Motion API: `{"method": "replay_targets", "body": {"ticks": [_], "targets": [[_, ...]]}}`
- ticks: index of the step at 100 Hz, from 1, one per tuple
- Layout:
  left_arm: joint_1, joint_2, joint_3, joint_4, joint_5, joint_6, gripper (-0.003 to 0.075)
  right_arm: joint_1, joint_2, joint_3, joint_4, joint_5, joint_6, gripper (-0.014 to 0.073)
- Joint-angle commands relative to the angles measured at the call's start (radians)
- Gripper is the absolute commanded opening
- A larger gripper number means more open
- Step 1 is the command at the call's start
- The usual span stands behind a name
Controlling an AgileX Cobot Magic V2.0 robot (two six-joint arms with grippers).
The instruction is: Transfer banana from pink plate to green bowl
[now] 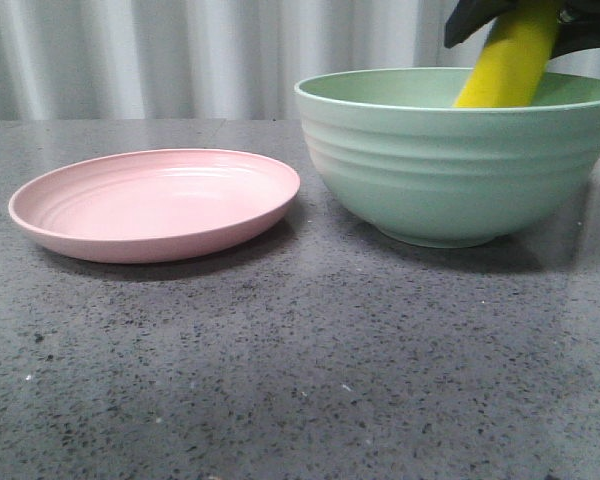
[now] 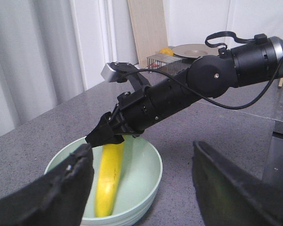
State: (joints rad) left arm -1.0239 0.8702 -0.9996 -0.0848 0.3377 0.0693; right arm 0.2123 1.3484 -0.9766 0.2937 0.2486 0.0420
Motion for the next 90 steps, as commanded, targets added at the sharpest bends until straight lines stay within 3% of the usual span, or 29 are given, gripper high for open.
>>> {"method": "replay_targets", "body": {"ticks": [1,28,57,62,71,84,90], "targets": [[0.002,-0.005,-0.033,-0.013,-0.069,0.000,0.0421,-0.005,-0.028,-0.041,-0.007,-0.078,-0.004,0.0405],[0.002,-0.005,-0.033,-0.013,-0.069,0.000,0.0420,-0.005,-0.090,-0.041,-0.063,-0.105,-0.004,0.0405],[0.002,-0.005,-0.033,-0.013,-0.065,0.000,0.0407,-0.005,-0.261,-0.041,-0.143,0.075,-0.004,0.0398],[0.002,-0.005,-0.033,-0.013,-0.058,0.000,0.0366,-0.005,-0.292,-0.041,-0.143,0.127,-0.004,0.0379],[0.002,-0.009,-0.031,-0.013,-0.057,0.000,0.0227,-0.005,-0.353,-0.037,-0.154,0.202,-0.004,0.0281],[0.002,-0.023,-0.002,-0.013,-0.065,0.000,0.0000,-0.005,-0.444,-0.037,-0.168,0.280,-0.004,0.0041],[0.002,-0.038,0.020,-0.013,-0.065,0.000,-0.0021,-0.005,-0.483,-0.035,-0.178,0.323,-0.004,-0.0050]]}}
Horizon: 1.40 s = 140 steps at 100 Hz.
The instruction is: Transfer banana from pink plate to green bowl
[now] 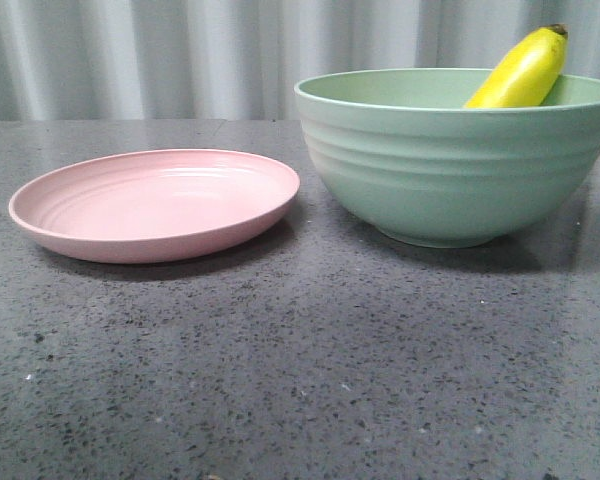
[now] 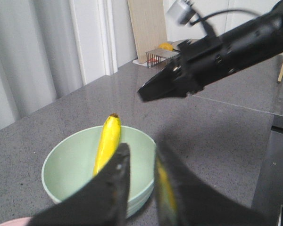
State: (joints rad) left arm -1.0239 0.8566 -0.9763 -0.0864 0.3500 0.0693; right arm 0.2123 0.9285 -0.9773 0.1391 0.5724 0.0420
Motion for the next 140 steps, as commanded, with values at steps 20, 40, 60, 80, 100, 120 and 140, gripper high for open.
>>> {"method": "replay_targets", "body": {"ticks": [20,40,60,80,100,120,140], "targets": [[0.002,-0.101,0.119,-0.011,-0.165,0.000,-0.0020,-0.005,-0.208,0.044,-0.037,0.004,-0.006,-0.0068],[0.002,-0.197,0.317,-0.009,-0.374,0.000,-0.0020,-0.005,-0.397,0.250,-0.051,-0.109,-0.013,-0.0068],[0.002,-0.271,0.528,-0.009,-0.555,0.000,-0.0020,-0.005,-0.606,0.444,-0.051,-0.217,-0.020,-0.0069],[0.002,-0.322,0.659,-0.011,-0.589,0.000,-0.0020,-0.005,-0.791,0.576,-0.059,-0.220,-0.020,-0.0069],[0.002,-0.363,0.747,-0.011,-0.598,0.000,-0.0020,-0.005,-0.940,0.651,-0.123,-0.205,-0.020,-0.0069],[0.002,-0.365,0.770,-0.011,-0.591,-0.001,-0.0020,-0.005,-0.948,0.662,-0.123,-0.189,-0.020,-0.0069],[0.002,-0.365,0.771,-0.011,-0.591,-0.001,-0.0020,-0.005,-0.948,0.662,-0.123,-0.189,-0.020,-0.0069]]}}
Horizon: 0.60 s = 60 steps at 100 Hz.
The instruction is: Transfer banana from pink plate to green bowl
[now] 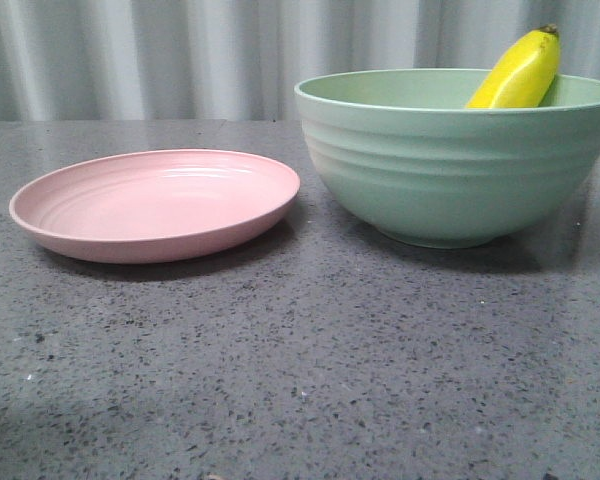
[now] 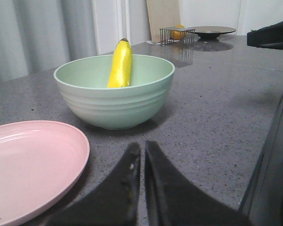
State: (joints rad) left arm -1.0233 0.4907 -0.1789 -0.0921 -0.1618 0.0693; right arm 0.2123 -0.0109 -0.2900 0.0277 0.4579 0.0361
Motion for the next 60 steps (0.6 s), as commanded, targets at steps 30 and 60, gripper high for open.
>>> {"method": "replay_targets", "body": {"ticks": [30,60], "targets": [[0.001,0.000,-0.027,-0.006,-0.079,-0.001,-0.0020,-0.005,-0.009,-0.026,-0.011,-0.075,-0.014,-0.0069],[0.117,0.002,0.020,-0.006,-0.135,-0.001,-0.0020,-0.005,-0.009,-0.026,-0.011,-0.075,-0.014,-0.0069]]}}
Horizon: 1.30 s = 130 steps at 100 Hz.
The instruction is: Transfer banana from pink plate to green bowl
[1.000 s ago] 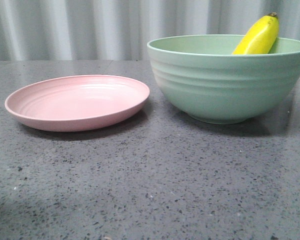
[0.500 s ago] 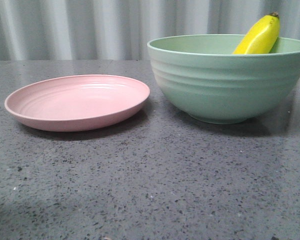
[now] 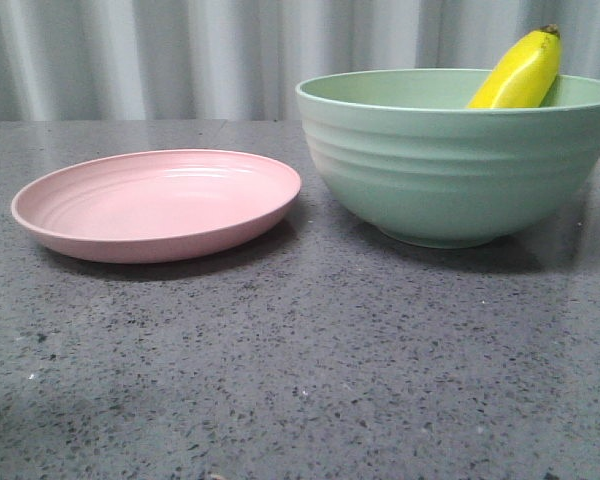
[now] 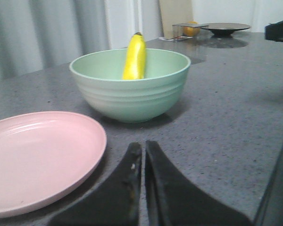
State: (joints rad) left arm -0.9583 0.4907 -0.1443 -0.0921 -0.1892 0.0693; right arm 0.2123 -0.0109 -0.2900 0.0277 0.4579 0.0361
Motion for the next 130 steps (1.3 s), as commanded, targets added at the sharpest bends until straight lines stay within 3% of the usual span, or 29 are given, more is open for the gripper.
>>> {"method": "replay_targets", "body": {"ticks": [1,21,47,57,63,96,111,130], "targets": [[0.064,0.002,-0.014,-0.006,-0.107,-0.001,-0.0020,-0.005,-0.009,-0.026,-0.011,-0.075,-0.014,-0.0069],[0.274,-0.045,-0.006,-0.002,-0.109,-0.001,-0.0020,-0.005,-0.009,-0.026,-0.011,-0.076,-0.014,-0.0069],[0.647,-0.149,0.074,0.025,-0.109,-0.001,-0.0020,-0.005,-0.009,-0.026,-0.011,-0.076,-0.014,-0.0069],[0.737,-0.214,0.129,0.052,-0.109,-0.001,-0.0020,-0.005,-0.009,-0.026,-0.011,-0.076,-0.014,-0.0069],[0.767,-0.263,0.159,0.051,-0.100,-0.001,-0.0020,-0.005,-0.009,-0.026,-0.011,-0.076,-0.014,-0.0069],[0.853,-0.515,0.157,0.049,0.276,-0.001,-0.0020,-0.005,-0.009,-0.026,-0.011,-0.076,-0.014,-0.0069],[0.871,-0.515,0.157,0.049,0.428,-0.001,-0.0020,-0.005,-0.009,-0.026,-0.011,-0.076,-0.014,-0.0069],[0.871,-0.513,0.157,0.049,0.433,-0.001,-0.0020,-0.005,-0.009,-0.026,-0.011,-0.076,-0.014,-0.0069]]}}
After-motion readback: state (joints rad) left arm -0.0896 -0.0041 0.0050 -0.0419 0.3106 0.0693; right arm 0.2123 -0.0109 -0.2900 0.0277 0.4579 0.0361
